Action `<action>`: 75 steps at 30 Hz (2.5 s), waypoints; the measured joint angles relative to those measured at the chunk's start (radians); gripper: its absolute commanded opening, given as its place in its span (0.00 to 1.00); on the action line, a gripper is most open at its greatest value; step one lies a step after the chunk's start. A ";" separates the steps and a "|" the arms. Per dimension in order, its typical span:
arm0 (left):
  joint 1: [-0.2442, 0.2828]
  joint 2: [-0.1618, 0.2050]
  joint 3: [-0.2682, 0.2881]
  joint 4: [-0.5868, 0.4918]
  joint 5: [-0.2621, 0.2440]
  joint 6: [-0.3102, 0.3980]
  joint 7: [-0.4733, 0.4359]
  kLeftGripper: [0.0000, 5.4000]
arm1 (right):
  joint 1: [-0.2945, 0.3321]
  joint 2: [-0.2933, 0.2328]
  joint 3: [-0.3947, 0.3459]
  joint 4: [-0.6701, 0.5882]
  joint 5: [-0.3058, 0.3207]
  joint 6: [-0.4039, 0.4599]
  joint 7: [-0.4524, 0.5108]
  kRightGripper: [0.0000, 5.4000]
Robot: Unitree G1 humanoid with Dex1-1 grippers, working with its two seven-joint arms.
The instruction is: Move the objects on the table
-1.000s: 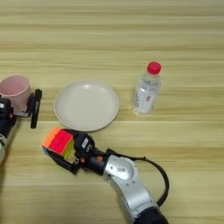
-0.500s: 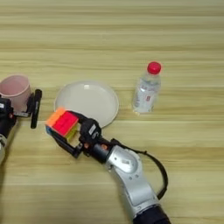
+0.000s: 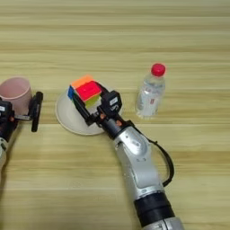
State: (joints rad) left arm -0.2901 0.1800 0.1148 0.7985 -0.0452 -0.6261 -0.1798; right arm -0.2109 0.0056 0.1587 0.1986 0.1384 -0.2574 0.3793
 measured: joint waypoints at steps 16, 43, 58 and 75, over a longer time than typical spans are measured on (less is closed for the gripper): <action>0.006 -0.001 0.000 -0.003 0.000 0.000 0.000 1.00 | -0.137 0.043 -0.016 0.328 -0.116 -0.056 -0.133 0.62; 0.020 -0.001 0.004 -0.022 -0.001 0.001 0.000 1.00 | -0.153 0.066 -0.007 0.334 -0.140 -0.001 -0.134 0.91; 0.020 -0.003 0.003 -0.023 -0.001 0.002 0.000 1.00 | -0.117 0.060 0.000 0.268 -0.156 0.062 -0.155 0.99; 0.032 -0.012 0.001 -0.053 -0.001 0.009 0.003 1.00 | -0.092 0.039 -0.010 0.198 -0.136 0.274 -0.142 0.99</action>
State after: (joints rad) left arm -0.2580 0.1682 0.1158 0.7456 -0.0461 -0.6166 -0.1771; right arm -0.3028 0.0446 0.1485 0.3966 0.0024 0.0164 0.2370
